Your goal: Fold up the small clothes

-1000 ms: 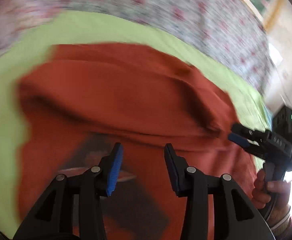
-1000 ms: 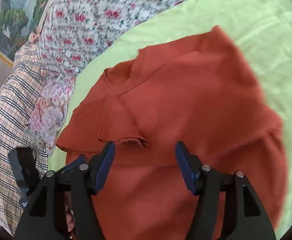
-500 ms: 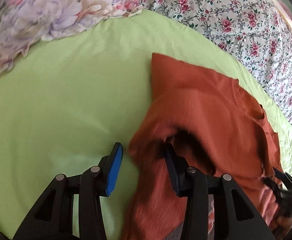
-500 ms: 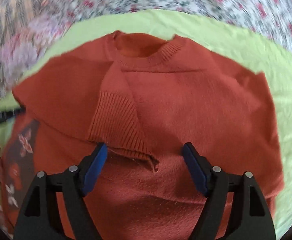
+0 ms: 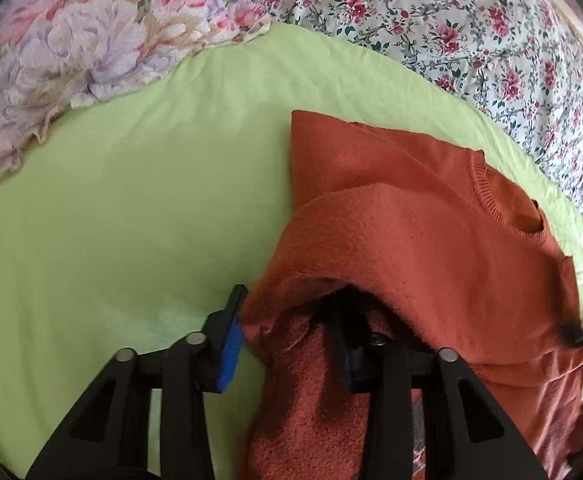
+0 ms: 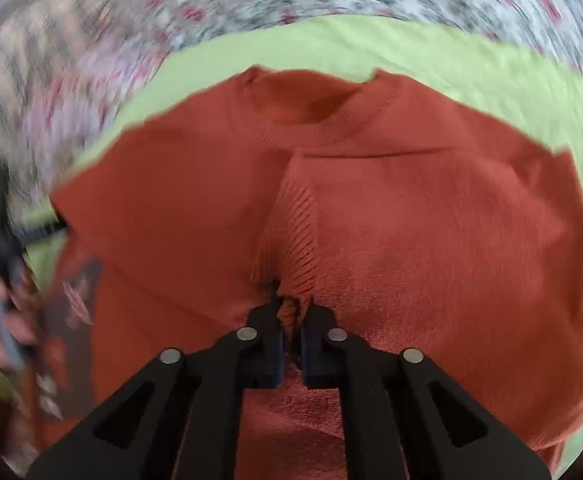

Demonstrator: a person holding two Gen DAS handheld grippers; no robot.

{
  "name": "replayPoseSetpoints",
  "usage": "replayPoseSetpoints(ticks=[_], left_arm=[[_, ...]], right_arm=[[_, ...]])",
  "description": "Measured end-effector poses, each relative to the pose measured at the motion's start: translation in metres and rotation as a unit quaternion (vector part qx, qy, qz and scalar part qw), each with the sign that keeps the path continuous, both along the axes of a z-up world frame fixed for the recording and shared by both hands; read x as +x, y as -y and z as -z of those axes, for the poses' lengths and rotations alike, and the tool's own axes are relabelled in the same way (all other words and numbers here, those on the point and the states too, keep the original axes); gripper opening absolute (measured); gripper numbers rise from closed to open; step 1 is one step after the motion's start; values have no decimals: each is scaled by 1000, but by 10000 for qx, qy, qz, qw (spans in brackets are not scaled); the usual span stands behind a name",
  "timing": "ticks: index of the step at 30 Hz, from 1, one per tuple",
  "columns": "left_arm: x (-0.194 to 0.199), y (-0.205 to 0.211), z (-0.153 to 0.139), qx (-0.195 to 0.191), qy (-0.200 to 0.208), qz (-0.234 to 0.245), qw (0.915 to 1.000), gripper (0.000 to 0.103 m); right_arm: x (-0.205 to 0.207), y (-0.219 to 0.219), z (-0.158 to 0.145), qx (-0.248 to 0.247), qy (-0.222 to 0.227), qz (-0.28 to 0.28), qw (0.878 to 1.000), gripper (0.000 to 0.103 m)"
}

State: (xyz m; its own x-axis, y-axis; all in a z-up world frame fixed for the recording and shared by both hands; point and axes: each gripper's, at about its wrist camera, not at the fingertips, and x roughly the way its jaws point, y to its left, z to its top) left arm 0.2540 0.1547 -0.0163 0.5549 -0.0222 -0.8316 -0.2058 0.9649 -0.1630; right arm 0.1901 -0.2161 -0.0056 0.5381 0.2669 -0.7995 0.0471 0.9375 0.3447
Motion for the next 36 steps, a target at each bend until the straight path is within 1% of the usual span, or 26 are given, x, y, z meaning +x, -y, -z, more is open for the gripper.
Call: replayPoseSetpoints(ticks=[1, 2, 3, 4, 5, 6, 8, 10, 11, 12, 13, 15, 17, 18, 21, 23, 24, 25, 26, 28, 31, 32, 33, 34, 35, 36], left_arm=[[-3, 0, -2, 103, 21, -16, 9999, 30], [-5, 0, -3, 233, 16, -76, 9997, 29], [-7, -1, -3, 267, -5, -104, 9996, 29], [-9, -2, -2, 188, -6, -72, 9998, 29], [-12, -1, 0, 97, 6, -20, 10000, 29], [-13, 0, 0, 93, 11, 2, 10000, 29], [-16, 3, -1, 183, 37, -28, 9998, 25], [-21, -5, -6, -5, 150, -240, 9996, 25], [-24, -13, -7, -206, 209, -372, 9989, 25], [-25, -17, -6, -324, 200, -405, 9985, 25], [-25, -21, -3, -465, 88, -365, 9982, 25], [-28, -22, 2, -579, -93, -175, 9981, 25], [-37, -19, -2, -608, -212, 291, 9975, 24], [-43, -20, -6, -743, -187, 485, 9959, 24], [-51, -30, -26, -1275, 27, 812, 9885, 33], [-40, -32, -37, -1205, 119, 828, 9892, 47], [-30, -31, -38, -1058, 85, 800, 9911, 48], [-21, -28, -37, -905, 47, 785, 9928, 48], [-10, -24, -36, -780, 16, 794, 9938, 48], [18, -14, -27, -703, -126, 880, 9936, 48], [52, 0, -8, -802, -387, 1000, 9910, 48], [61, 1, -2, -836, -467, 1003, 9903, 48], [71, 3, 6, -888, -538, 1016, 9894, 48], [77, 5, 9, -940, -549, 1041, 9886, 49], [83, 6, 11, -974, -515, 1077, 9881, 51], [88, 8, 11, -944, -475, 1129, 9880, 51]], right_arm=[[-10, 13, -15, 529, 288, 156, 9981, 6], [-19, 24, -27, 764, 478, 345, 9953, 6], [-27, 35, -36, 757, 608, 580, 9936, 6], [-33, 44, -40, 642, 653, 779, 9928, 6], [-37, 54, -41, 495, 621, 986, 9919, 6], [-39, 67, -35, 406, 442, 1178, 9912, 6], [-35, 74, -22, 391, 107, 1209, 9918, 6], [-33, 67, -15, 337, -20, 1112, 9932, 6], [-33, 64, -14, 432, 2, 1075, 9933, 6], [-32, 64, -13, 545, 15, 1086, 9926, 6], [-31, 68, -10, 600, -25, 1140, 9917, 6], [-28, 70, 0, 571, -171, 1277, 9900, 6], [-31, 74, 11, 592, -329, 1349, 9885, 8], [-34, 75, 15, 601, -395, 1423, 9872, 8], [-45, 79, 18, 727, -349, 1555, 9845, 24], [-49, 79, 12, 633, -225, 1569, 9853, 36], [-49, 75, 10, 518, -178, 1512, 9870, 40], [-47, 70, 8, 387, -158, 1427, 9889, 51], [-45, 63, 6, 161, -158, 1281, 9915, 62], [-38, 48, 5, -373, -174, 1010, 9940, 72], [-29, 35, 5, -1218, -178, 802, 9891, 74], [-27, 37, 7, -1276, -191, 804, 9884, 73], [-23, 44, 9, -1099, -194, 825, 9903, 68], [-20, 50, 10, -948, -238, 874, 9914, 41], [-17, 57, 11, -793, -343, 938, 9918, 4], [-17, 64, 7, -573, -307, 1005, 9928, 5]])
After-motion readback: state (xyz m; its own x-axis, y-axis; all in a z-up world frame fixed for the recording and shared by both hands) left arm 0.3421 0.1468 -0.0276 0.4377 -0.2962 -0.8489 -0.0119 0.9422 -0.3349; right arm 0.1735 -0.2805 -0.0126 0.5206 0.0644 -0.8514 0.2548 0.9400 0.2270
